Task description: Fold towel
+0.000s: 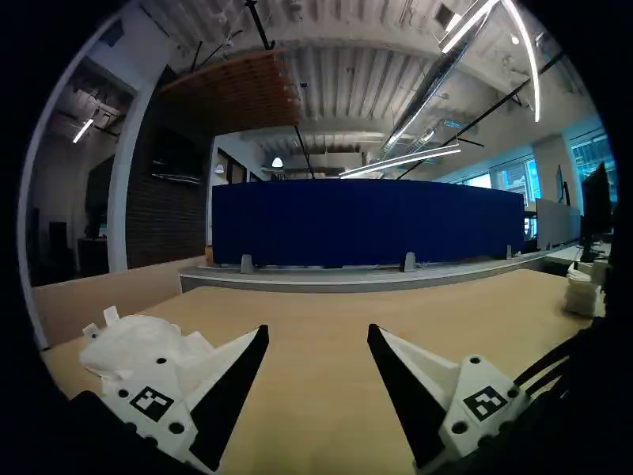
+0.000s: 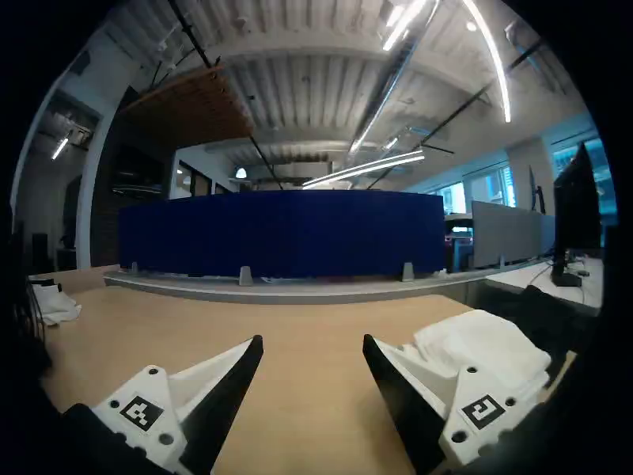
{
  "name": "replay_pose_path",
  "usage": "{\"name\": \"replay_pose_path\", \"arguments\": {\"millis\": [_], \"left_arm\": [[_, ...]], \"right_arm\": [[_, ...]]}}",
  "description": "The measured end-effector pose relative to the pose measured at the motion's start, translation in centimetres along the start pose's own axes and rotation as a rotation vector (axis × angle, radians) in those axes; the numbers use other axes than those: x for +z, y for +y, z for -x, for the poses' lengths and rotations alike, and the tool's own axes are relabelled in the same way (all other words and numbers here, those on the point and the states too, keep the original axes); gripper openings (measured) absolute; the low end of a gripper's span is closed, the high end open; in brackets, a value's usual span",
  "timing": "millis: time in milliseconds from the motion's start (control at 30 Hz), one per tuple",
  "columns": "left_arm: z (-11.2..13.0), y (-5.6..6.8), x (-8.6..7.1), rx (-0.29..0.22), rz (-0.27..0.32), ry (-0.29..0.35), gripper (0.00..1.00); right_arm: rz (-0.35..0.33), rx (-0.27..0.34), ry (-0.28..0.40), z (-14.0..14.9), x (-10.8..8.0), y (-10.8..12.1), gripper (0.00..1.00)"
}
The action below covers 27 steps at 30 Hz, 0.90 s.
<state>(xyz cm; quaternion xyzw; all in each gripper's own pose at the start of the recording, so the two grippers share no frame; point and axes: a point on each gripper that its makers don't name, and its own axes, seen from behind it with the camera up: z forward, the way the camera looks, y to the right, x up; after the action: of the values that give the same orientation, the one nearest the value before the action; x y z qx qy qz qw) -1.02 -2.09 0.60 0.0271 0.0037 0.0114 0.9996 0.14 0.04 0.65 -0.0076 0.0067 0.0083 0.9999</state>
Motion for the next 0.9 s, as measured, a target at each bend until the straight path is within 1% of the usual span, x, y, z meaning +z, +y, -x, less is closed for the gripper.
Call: {"name": "replay_pose_path", "arguments": {"millis": [600,900], "left_arm": [[0.04,0.01,-0.03,0.0,0.0,0.0,0.93],[0.02,0.01,-0.13,0.0,0.0,0.0,0.93]], "right_arm": [[-0.009,-0.001,0.006,-0.27,-0.19,0.55,0.98],[-0.006,-0.007,0.006,-0.07,-0.07,0.32,0.98]]}}
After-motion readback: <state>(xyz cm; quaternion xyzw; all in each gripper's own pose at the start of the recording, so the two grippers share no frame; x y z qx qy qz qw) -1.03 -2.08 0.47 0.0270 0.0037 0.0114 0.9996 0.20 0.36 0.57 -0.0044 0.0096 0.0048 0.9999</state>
